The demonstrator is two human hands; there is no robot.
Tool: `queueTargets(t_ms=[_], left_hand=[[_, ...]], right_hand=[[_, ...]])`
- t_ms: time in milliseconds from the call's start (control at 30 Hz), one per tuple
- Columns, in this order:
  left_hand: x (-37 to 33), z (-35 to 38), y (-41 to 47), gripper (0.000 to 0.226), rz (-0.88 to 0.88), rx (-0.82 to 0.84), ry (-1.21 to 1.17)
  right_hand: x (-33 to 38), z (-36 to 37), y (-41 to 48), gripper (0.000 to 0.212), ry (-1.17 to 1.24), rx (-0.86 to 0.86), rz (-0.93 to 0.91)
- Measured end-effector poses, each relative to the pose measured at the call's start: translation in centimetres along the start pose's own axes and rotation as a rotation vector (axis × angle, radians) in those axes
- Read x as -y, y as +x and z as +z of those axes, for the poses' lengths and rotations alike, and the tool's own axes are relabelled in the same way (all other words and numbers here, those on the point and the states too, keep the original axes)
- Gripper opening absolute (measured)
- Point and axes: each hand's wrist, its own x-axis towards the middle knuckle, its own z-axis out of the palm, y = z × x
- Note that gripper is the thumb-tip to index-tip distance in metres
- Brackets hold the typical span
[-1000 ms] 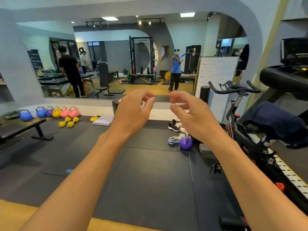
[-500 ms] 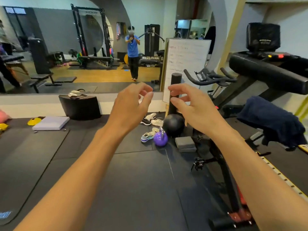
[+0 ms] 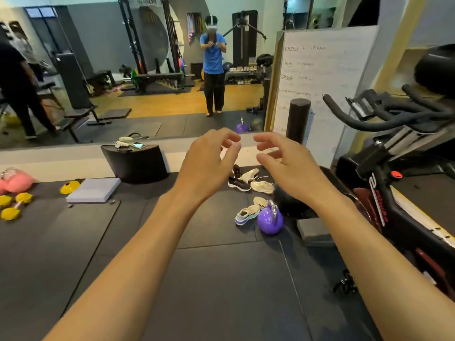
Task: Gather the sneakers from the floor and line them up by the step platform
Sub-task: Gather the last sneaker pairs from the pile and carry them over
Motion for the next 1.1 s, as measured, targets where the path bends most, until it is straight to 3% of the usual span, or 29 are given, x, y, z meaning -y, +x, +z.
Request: queueTargets(t_ms=[233, 567, 900, 1100], left_hand=[[11.6, 7.0, 13.9, 0.025, 0.015, 0.059, -0.080], [22.8, 19.8, 30.1, 0.028, 0.017, 0.250, -0.209], [36.4, 33.8, 40.9, 0.025, -0.185, 0.324, -0.140], [44.5, 46.8, 43.3, 0.026, -0.336, 0.387, -0.219]], right_hand=[[-7.4, 5.0, 14.8, 0.038, -0.087, 0.011, 0.060], [-18.9, 10.2, 31.4, 0.037, -0.134, 0.018, 0.220], [-35.5, 16.3, 44.8, 0.036, -0.073, 0.068, 0.411], [-47.2, 23.4, 49.8, 0.031, -0.023, 0.094, 0.601]])
